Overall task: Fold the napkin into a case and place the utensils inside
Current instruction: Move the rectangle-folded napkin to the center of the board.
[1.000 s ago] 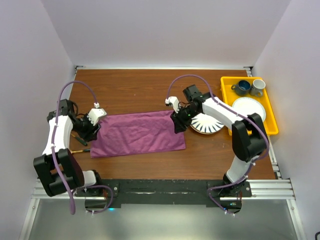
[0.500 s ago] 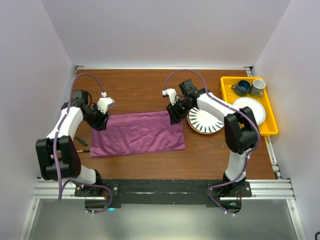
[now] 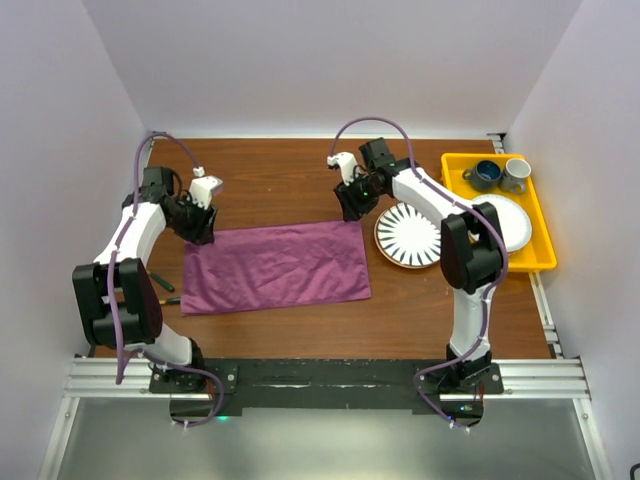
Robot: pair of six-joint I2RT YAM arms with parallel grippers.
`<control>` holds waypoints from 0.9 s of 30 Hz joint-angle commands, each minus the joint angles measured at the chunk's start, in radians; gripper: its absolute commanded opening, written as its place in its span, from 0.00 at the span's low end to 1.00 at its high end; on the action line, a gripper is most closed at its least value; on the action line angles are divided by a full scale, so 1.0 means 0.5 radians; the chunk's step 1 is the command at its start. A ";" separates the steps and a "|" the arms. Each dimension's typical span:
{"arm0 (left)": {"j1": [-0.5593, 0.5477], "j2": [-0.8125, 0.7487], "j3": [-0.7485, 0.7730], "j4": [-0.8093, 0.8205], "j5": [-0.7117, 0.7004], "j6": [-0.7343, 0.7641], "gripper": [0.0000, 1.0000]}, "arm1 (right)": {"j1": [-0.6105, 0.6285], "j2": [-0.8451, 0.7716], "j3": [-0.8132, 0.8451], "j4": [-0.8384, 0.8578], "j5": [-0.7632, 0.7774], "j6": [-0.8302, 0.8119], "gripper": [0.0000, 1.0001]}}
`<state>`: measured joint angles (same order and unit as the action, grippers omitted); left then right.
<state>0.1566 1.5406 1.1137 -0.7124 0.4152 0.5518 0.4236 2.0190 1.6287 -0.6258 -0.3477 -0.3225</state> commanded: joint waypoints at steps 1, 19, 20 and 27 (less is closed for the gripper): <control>0.000 -0.013 -0.028 0.041 0.007 -0.097 0.46 | 0.012 0.119 0.148 -0.019 0.073 -0.057 0.45; -0.016 0.027 -0.251 -0.002 -0.557 -0.134 0.21 | 0.036 0.315 0.188 0.064 0.134 -0.245 0.46; -0.019 0.027 -0.264 -0.008 -0.576 -0.125 0.21 | 0.036 0.319 0.182 0.073 0.143 -0.254 0.46; -0.019 0.235 -0.255 0.056 -0.698 -0.150 0.19 | 0.049 0.371 0.160 0.098 0.266 -0.272 0.44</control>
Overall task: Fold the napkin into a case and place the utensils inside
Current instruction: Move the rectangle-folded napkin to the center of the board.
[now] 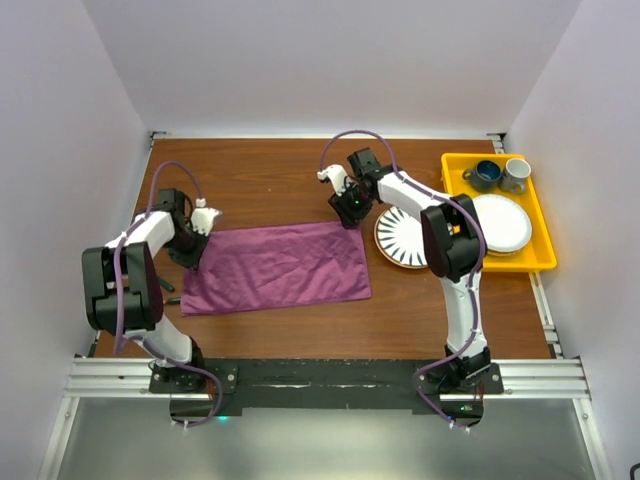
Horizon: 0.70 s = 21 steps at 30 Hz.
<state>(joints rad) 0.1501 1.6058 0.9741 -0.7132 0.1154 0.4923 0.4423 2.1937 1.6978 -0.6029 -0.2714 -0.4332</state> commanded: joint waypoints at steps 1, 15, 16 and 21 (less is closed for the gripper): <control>-0.003 0.132 0.031 0.070 -0.096 -0.033 0.19 | 0.011 0.021 0.019 0.046 0.132 -0.060 0.43; -0.009 0.660 0.567 0.162 -0.160 -0.129 0.15 | -0.062 0.104 0.196 0.083 0.509 0.142 0.41; -0.006 0.733 0.607 0.168 -0.160 -0.132 0.15 | -0.065 0.119 0.234 0.065 0.485 0.185 0.41; -0.003 0.887 0.871 0.156 -0.056 -0.126 0.16 | -0.066 0.092 0.430 0.006 0.322 0.326 0.45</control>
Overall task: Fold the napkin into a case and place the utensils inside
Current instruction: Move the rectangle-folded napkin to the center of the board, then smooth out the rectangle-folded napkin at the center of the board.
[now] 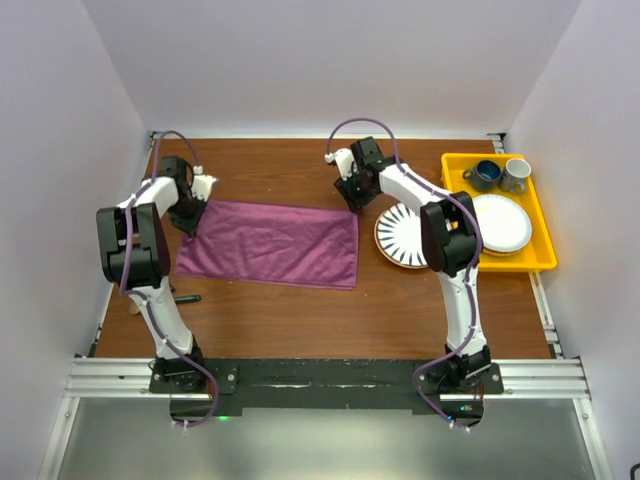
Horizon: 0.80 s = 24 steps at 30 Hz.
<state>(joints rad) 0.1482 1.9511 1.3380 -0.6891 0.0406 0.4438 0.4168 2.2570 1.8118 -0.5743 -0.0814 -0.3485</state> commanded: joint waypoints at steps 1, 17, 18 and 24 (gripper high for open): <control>0.004 0.194 0.177 0.090 0.121 -0.029 0.16 | -0.014 -0.053 0.229 -0.066 -0.094 0.190 0.45; 0.078 -0.131 0.042 -0.147 0.314 -0.032 0.22 | 0.081 -0.198 0.083 -0.165 -0.549 0.271 0.44; 0.102 -0.135 0.021 -0.137 0.321 -0.047 0.22 | 0.084 -0.185 0.067 -0.155 -0.549 0.271 0.43; 0.188 -0.101 -0.074 -0.079 0.333 -0.084 0.22 | 0.087 -0.093 -0.012 -0.174 -0.485 0.127 0.40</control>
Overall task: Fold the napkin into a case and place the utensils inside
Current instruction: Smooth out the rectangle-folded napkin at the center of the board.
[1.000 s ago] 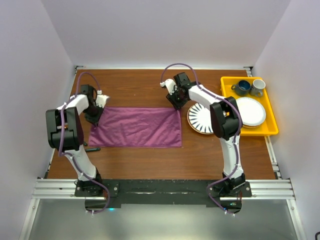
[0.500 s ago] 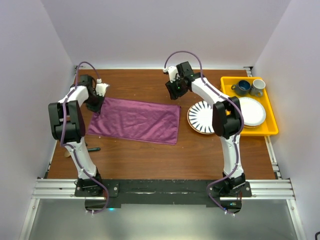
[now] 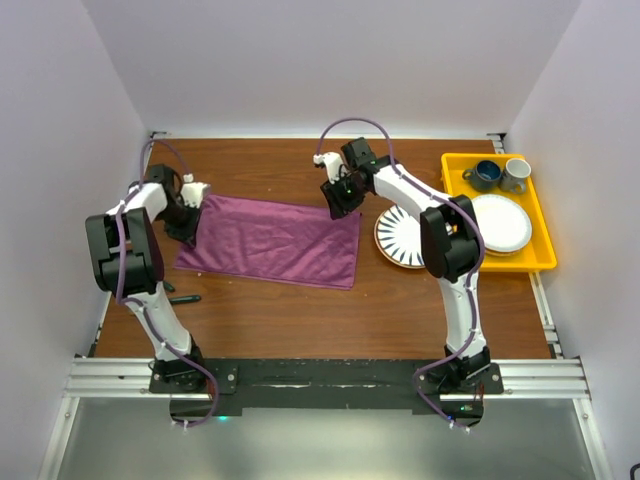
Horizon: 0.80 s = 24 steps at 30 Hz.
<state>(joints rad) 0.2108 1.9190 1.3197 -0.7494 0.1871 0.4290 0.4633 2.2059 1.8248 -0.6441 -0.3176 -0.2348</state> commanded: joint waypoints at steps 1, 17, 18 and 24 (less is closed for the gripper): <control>0.072 -0.028 -0.047 0.051 0.037 -0.060 0.22 | -0.009 0.012 -0.057 -0.031 0.003 -0.116 0.40; 0.247 -0.145 0.171 0.152 0.212 -0.306 0.38 | -0.006 -0.107 -0.085 -0.117 -0.113 -0.064 0.38; 0.253 -0.132 0.180 0.155 0.203 -0.321 0.40 | -0.006 -0.113 -0.082 -0.120 -0.123 -0.064 0.38; 0.260 -0.019 0.162 0.186 0.086 -0.370 0.39 | -0.009 -0.120 -0.057 -0.178 -0.132 -0.061 0.38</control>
<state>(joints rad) 0.3298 1.8828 1.3830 -0.6712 0.2668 0.2829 0.4591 2.2055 1.7512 -0.6987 -0.3561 -0.2798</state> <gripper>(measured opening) 0.391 0.382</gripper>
